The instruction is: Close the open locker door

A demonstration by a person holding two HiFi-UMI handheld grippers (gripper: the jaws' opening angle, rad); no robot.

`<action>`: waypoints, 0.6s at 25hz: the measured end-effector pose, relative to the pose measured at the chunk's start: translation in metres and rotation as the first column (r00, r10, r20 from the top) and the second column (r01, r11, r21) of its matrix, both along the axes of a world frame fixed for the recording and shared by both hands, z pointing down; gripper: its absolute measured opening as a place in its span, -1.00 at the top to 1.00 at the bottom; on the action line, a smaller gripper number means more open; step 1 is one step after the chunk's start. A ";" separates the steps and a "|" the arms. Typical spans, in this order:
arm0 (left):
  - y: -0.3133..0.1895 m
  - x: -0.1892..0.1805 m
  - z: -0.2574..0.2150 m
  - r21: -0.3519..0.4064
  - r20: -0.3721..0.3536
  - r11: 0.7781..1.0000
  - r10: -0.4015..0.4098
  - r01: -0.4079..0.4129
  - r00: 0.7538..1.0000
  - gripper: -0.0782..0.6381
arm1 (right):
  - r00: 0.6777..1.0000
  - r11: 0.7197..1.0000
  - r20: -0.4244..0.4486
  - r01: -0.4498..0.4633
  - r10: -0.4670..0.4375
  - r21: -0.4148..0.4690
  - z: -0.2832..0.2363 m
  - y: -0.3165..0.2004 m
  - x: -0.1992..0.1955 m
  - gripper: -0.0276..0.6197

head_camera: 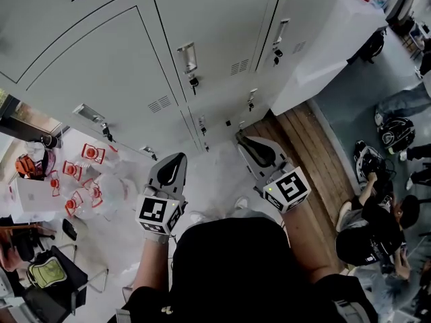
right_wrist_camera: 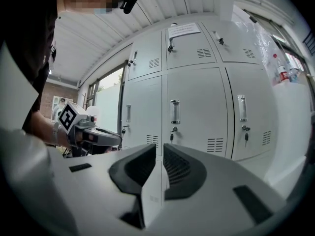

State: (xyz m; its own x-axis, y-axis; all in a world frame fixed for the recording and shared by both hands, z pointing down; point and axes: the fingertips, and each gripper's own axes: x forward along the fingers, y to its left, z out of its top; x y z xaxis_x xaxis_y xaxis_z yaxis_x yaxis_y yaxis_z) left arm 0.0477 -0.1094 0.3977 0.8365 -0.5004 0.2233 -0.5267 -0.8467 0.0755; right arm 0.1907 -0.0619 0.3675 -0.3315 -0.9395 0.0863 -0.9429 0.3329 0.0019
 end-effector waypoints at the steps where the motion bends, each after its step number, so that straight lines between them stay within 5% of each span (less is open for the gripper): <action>1: 0.000 0.000 -0.001 0.003 -0.001 1.000 0.001 -0.001 1.000 0.72 | 1.000 1.000 -0.002 -0.002 0.002 0.003 -0.001 0.000 0.000 0.72; 15: -0.004 -0.003 -0.012 0.027 -0.010 1.000 0.002 -0.002 1.000 0.72 | 1.000 1.000 0.005 0.000 0.000 0.008 0.000 -0.005 -0.003 0.72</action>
State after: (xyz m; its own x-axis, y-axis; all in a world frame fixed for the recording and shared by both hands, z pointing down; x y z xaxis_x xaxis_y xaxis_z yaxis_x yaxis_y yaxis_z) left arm 0.0448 -0.1130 0.3861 0.8398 -0.5044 0.2008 -0.5242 -0.8496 0.0579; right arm 0.1875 -0.0664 0.3672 -0.3322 -0.9401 0.0767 -0.9429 0.3331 -0.0004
